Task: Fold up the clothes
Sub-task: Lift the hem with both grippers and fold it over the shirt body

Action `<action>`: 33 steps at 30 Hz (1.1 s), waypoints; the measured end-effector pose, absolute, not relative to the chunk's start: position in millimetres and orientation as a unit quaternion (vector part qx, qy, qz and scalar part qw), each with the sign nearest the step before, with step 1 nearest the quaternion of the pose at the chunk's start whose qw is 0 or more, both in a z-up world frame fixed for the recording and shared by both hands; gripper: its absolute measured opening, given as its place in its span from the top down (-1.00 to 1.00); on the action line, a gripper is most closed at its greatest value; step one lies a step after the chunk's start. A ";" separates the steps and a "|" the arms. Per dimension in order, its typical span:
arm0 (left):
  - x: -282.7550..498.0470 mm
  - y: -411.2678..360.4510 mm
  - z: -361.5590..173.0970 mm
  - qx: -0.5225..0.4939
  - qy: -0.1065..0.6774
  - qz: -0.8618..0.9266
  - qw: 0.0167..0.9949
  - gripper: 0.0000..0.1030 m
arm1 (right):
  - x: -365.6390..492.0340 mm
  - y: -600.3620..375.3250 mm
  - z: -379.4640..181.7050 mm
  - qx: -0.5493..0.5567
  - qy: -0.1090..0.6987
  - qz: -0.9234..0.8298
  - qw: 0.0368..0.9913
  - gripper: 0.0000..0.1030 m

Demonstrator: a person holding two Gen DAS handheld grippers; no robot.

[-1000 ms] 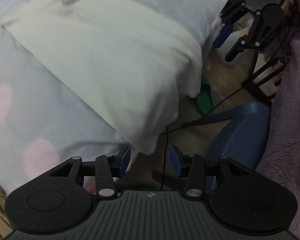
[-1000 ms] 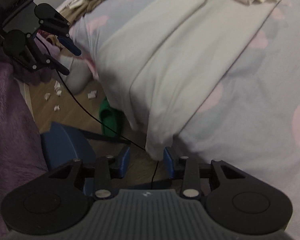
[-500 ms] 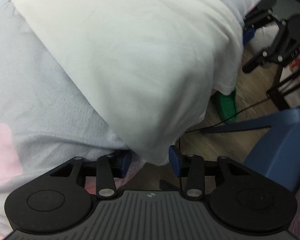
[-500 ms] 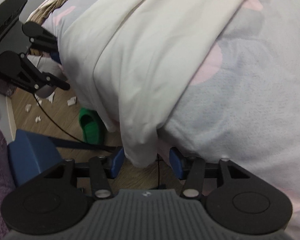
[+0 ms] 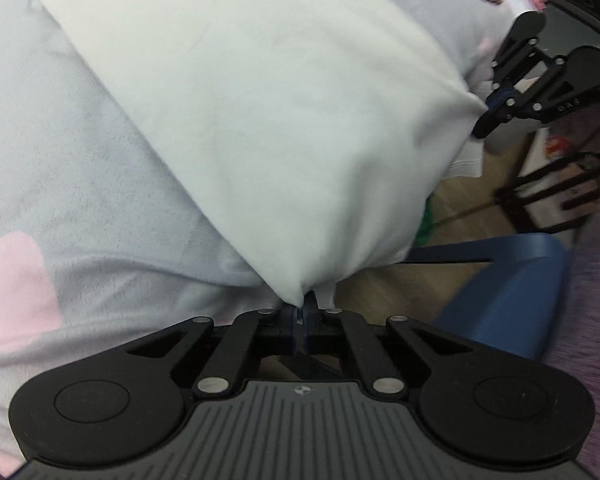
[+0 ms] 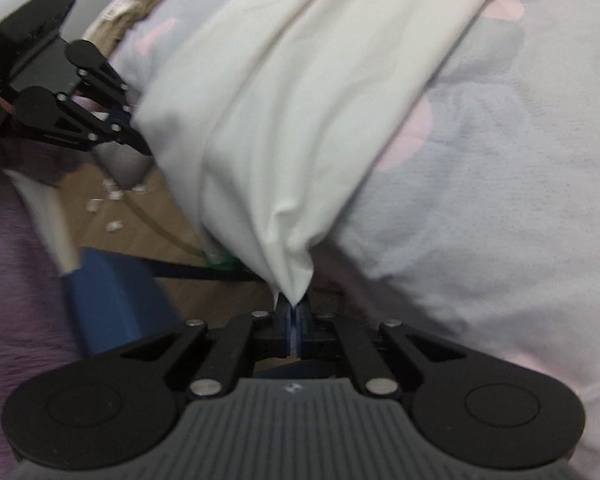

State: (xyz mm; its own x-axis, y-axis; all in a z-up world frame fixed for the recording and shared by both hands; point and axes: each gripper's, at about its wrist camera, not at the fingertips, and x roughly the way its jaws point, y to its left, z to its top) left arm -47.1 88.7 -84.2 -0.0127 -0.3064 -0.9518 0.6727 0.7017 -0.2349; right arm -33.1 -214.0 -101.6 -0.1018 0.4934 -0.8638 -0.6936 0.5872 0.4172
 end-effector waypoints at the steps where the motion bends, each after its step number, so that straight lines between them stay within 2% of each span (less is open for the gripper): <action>1: -44.6 90.6 -75.7 0.139 0.616 -0.367 0.683 1.00 | -32.9 -215.5 -95.0 -0.077 0.595 0.458 0.656 0.96; 10: -10.5 128.4 14.2 0.078 0.578 -0.437 0.685 1.00 | -9.6 -233.5 -11.8 -0.013 0.536 0.543 0.646 0.96; 20: 52.2 124.5 49.0 0.084 0.522 -0.404 0.746 1.00 | 65.5 -234.7 21.6 -0.012 0.466 0.485 0.740 0.96; 26: 108.7 113.4 24.5 0.105 0.533 -0.348 0.764 1.00 | 117.6 -227.1 8.0 -0.040 0.485 0.422 0.765 0.95; 33: 128.8 103.5 -14.7 0.133 0.551 -0.301 0.767 1.00 | 143.1 -205.2 -24.3 -0.093 0.506 0.368 0.774 0.94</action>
State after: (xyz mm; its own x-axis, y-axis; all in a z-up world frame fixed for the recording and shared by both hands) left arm 128.8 103.5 -14.7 0.2120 -0.3156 -0.9249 0.6079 0.7836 -0.1281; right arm 143.1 -205.2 -24.3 0.2161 0.4755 -0.8527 -0.6645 0.7116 0.2284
